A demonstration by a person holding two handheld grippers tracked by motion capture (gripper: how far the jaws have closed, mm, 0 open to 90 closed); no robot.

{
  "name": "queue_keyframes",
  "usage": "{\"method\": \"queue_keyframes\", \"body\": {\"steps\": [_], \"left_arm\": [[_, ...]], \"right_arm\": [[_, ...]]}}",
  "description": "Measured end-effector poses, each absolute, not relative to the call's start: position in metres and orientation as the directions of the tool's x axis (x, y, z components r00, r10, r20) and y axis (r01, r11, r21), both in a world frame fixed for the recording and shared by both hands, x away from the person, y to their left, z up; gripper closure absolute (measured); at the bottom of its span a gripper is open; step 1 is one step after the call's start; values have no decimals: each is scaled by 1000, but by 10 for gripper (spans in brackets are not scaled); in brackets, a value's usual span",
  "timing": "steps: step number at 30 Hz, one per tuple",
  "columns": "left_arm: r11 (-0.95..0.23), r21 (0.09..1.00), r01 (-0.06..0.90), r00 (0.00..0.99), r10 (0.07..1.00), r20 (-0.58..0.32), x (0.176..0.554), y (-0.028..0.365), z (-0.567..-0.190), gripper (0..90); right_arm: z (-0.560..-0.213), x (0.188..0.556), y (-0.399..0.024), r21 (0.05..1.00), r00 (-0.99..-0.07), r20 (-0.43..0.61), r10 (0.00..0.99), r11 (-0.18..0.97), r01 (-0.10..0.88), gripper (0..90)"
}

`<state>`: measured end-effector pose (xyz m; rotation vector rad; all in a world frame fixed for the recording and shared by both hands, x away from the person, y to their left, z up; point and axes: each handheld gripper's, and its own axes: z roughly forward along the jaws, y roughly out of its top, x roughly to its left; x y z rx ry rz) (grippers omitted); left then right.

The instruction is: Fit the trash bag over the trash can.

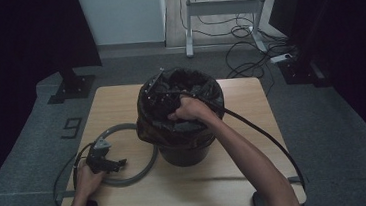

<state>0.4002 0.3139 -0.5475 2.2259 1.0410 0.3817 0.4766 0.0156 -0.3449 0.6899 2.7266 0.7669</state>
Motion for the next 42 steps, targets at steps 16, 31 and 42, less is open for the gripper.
{"method": "queue_keyframes", "body": {"steps": [16, 31, 42], "left_arm": [[-480, 660, 577, 644, 765, -7, 400, 314, -547, 0], [-480, 660, 577, 644, 765, -7, 400, 314, -547, 0], [-480, 660, 578, 644, 765, -7, 400, 314, -547, 0]], "right_arm": [[-329, 503, -46, 610, -823, -85, 561, 683, 402, 141], [-306, 498, -26, 679, -828, 24, 559, 599, 425, 415], [-326, 491, 0, 621, -858, -10, 514, 676, 398, 154]]}}
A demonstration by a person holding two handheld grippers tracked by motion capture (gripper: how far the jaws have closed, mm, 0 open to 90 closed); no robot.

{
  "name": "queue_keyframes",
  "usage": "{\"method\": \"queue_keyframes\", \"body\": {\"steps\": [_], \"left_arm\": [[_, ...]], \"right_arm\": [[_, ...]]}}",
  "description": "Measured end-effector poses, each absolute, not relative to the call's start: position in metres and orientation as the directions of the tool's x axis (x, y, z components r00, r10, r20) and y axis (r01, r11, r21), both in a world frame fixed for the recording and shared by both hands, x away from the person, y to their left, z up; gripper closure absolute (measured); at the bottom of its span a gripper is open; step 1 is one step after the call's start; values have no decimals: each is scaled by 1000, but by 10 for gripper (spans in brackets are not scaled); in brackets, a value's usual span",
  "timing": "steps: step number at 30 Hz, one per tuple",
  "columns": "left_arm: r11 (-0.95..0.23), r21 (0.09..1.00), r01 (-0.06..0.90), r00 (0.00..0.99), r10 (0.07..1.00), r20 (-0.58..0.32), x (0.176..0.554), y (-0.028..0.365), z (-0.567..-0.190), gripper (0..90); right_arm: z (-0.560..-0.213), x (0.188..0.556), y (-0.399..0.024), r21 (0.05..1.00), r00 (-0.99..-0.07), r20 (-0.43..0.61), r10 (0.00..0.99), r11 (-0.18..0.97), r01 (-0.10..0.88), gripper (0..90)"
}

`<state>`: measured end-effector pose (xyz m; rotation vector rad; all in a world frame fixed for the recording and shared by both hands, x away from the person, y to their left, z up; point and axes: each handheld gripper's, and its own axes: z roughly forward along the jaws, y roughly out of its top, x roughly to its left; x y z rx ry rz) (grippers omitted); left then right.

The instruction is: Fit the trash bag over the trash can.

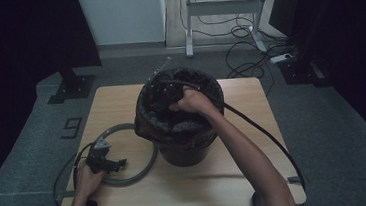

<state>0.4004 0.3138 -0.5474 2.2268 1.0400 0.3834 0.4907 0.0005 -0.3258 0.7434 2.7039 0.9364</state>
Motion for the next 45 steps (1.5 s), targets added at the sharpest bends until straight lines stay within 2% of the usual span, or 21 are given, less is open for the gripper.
{"method": "queue_keyframes", "body": {"steps": [7, 17, 21, 27, 35, 45], "left_arm": [[-478, 660, 579, 642, 767, -7, 401, 314, -547, 0], [-478, 660, 579, 642, 767, -7, 401, 314, -547, 0], [-477, 660, 580, 640, 768, -8, 401, 314, -547, 0], [-473, 660, 583, 635, 772, -8, 400, 314, -547, 0], [-470, 660, 586, 632, 775, -8, 400, 314, -547, 0], [-467, 661, 588, 627, 779, -8, 400, 314, -548, 0]], "right_arm": [[-291, 489, -52, 682, -832, -50, 553, 627, 376, 141], [-270, 483, -111, 714, -796, -71, 601, 588, 380, 123], [-268, 479, -131, 724, -779, -58, 624, 564, 398, 32], [-269, 466, -166, 738, -759, -60, 648, 541, 403, 0], [-275, 441, -210, 786, -728, -48, 684, 475, 395, 0], [-318, 421, -250, 797, -687, 10, 726, 409, 444, 0]]}}
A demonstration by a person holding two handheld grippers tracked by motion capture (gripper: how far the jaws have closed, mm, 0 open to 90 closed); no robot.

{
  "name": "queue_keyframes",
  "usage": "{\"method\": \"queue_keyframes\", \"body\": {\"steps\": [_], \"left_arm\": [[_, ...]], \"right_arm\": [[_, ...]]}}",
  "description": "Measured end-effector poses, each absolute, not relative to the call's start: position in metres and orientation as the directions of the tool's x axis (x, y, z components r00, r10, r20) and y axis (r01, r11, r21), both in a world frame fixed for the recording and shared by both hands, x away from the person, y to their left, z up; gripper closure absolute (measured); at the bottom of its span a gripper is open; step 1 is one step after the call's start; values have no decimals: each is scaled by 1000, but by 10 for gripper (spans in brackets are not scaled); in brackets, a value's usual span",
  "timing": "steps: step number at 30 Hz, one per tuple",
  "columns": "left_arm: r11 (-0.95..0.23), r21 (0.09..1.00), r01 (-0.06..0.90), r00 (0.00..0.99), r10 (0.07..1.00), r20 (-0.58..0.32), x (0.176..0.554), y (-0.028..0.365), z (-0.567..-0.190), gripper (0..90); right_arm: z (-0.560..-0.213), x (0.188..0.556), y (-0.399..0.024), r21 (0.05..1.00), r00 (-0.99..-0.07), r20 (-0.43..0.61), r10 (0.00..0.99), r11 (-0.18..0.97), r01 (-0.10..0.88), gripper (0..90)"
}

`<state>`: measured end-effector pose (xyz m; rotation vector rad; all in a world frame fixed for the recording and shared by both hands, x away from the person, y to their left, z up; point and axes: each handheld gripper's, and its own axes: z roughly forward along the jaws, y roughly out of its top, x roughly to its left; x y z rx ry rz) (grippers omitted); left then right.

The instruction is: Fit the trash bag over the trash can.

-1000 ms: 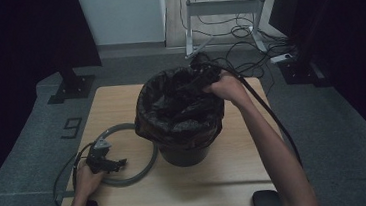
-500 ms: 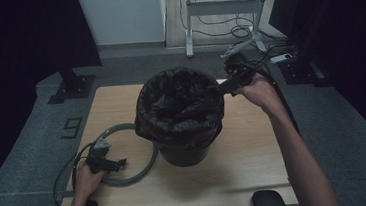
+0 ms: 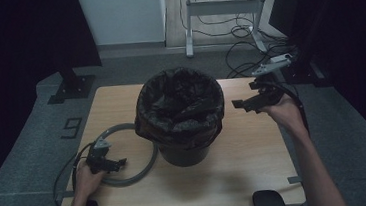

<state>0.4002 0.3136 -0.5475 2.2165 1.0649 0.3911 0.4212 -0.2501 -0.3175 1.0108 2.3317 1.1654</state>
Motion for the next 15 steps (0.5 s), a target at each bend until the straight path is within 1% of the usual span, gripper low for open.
{"method": "queue_keyframes", "body": {"steps": [5, 8, 15], "left_arm": [[-465, 661, 590, 625, 781, -9, 400, 314, -547, 0], [-464, 660, 591, 623, 782, -9, 400, 314, -547, 0], [-462, 660, 593, 621, 784, -8, 399, 314, -547, 0]], "right_arm": [[-347, 413, -259, 799, -673, 13, 740, 397, 451, 0], [-371, 409, -264, 795, -663, 21, 748, 389, 465, 0], [-418, 403, -271, 795, -619, 38, 785, 352, 495, 0]]}}
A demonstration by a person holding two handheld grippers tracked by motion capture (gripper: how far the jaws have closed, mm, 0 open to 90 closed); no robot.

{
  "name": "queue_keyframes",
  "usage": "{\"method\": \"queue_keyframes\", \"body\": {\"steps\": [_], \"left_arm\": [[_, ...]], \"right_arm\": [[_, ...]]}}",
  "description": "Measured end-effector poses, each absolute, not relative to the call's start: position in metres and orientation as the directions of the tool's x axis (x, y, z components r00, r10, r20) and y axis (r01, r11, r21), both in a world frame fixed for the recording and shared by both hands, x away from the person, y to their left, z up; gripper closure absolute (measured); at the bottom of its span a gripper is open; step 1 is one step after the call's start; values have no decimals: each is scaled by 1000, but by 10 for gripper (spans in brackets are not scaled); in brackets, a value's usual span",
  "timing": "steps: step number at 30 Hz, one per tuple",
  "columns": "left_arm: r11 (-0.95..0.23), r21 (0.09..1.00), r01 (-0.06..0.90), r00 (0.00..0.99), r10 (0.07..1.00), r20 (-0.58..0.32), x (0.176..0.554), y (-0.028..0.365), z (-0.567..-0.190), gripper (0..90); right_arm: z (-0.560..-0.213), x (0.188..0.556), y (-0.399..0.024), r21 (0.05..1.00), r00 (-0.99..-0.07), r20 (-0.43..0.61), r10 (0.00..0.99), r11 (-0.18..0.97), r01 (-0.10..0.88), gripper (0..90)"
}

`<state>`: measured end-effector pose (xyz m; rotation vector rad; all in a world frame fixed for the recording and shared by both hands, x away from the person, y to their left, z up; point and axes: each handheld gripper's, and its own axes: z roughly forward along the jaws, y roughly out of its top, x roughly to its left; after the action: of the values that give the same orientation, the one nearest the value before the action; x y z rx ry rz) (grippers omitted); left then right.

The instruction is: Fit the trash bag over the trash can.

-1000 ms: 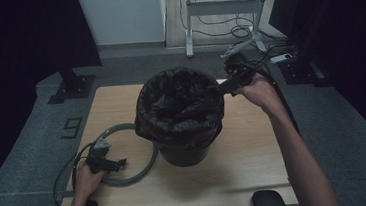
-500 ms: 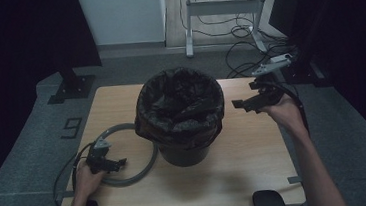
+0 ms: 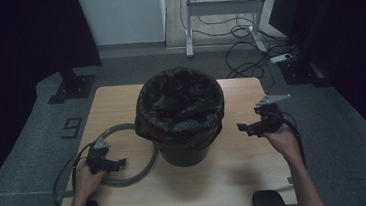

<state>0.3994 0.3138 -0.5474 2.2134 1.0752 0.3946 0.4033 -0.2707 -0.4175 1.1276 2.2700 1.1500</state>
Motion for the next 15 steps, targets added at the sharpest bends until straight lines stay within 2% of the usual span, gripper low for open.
{"method": "queue_keyframes", "body": {"steps": [15], "left_arm": [[-460, 660, 594, 618, 786, -9, 399, 314, -547, 0]], "right_arm": [[-513, 390, -263, 762, -576, 50, 816, 341, 550, 0]]}}
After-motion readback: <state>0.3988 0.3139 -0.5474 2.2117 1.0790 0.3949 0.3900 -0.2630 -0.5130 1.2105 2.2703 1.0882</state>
